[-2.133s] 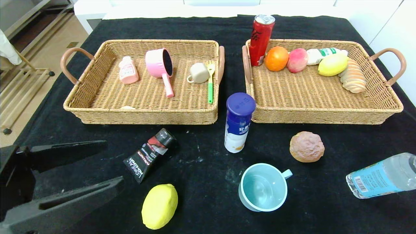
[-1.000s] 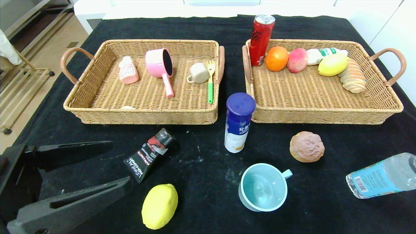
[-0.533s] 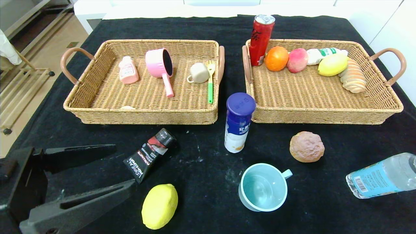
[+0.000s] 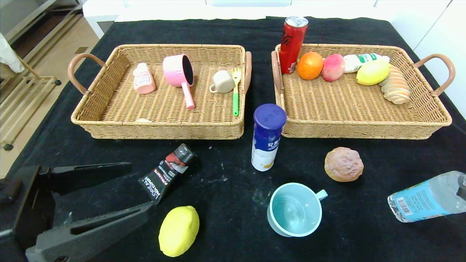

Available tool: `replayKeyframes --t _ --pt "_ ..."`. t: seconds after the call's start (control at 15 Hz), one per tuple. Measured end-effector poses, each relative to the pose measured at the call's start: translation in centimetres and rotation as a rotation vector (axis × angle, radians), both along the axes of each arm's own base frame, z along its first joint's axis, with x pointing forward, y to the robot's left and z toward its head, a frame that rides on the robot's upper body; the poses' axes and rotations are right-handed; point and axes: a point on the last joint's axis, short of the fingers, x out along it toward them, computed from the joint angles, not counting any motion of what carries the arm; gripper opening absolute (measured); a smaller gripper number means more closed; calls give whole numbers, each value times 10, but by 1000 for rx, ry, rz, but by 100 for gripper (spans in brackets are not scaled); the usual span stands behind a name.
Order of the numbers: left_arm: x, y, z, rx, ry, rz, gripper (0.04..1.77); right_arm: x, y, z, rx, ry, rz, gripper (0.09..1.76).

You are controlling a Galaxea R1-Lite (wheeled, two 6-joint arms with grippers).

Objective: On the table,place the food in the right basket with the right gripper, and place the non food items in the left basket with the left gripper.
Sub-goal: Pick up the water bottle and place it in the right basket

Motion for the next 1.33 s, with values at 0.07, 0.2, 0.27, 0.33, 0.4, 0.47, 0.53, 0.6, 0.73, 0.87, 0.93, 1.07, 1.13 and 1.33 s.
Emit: replayKeyframes --t 0.07,0.2,0.27,0.33,0.4,0.47,0.53,0.6,0.73,0.87,0.93,1.07,1.13,1.33 --pt "0 0 0 0 -1 0 172 2 0 -1 -1 10 -7 171" --pt "0 0 0 0 -1 0 172 8 2 -5 4 36 -22 171" --pt "0 0 0 0 -1 0 172 11 2 -7 7 40 -35 171" --pt "-1 0 0 -1 -2 0 172 16 2 -9 9 33 -62 171" --pt "-1 0 0 -1 -3 0 172 20 1 -11 5 33 -95 171" --pt "-1 0 0 -1 -4 0 172 23 1 -14 -1 44 -110 171" --pt "-1 1 0 -2 -4 0 172 24 1 -18 -6 60 -115 171" --pt "-1 1 0 -2 -4 0 172 25 1 -21 -11 70 -118 171" --pt "-1 1 0 -2 -4 0 172 26 2 -25 -15 81 -111 171" --pt "-1 1 1 -2 -5 0 172 28 3 -27 -14 78 -105 171" --pt "-1 1 1 -3 -6 0 172 30 4 -28 -10 70 -98 171" --pt "-2 1 1 -3 -6 0 172 35 7 -31 -4 65 -84 171" --pt "-2 1 1 -3 -7 0 172 38 8 -33 0 67 -84 171" --pt "-2 1 1 -3 -9 0 172 45 10 -38 6 60 -86 171"
